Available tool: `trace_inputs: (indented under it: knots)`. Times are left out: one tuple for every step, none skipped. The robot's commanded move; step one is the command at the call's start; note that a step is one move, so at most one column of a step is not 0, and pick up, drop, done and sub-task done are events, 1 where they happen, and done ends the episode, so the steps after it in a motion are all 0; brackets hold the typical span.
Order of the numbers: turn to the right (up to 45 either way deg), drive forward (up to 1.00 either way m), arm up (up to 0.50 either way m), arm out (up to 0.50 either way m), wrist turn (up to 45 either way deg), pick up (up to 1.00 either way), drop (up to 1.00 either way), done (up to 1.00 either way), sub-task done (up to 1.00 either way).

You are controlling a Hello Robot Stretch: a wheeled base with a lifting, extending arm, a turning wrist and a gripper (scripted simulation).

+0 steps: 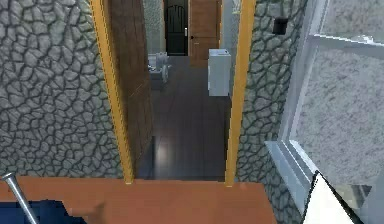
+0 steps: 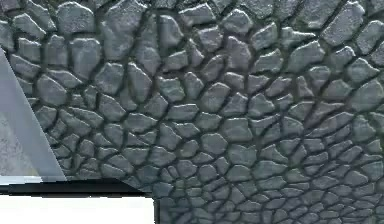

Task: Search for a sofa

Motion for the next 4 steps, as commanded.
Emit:
trace_inputs:
  knots:
    - [0.0, 1.00, 0.00, 0.00, 0.0, 0.00, 0.00, 0.00, 0.00]
    - [0.0, 1.00, 0.00, 0.00, 0.0, 0.00, 0.00, 0.00, 0.00]
    - [-3.0, 0.00, 0.00, 0.00, 0.0, 0.00, 0.00, 0.00, 0.00]
    - [0.0, 0.60, 0.00, 0.00, 0.0, 0.00, 0.00, 0.00, 0.00]
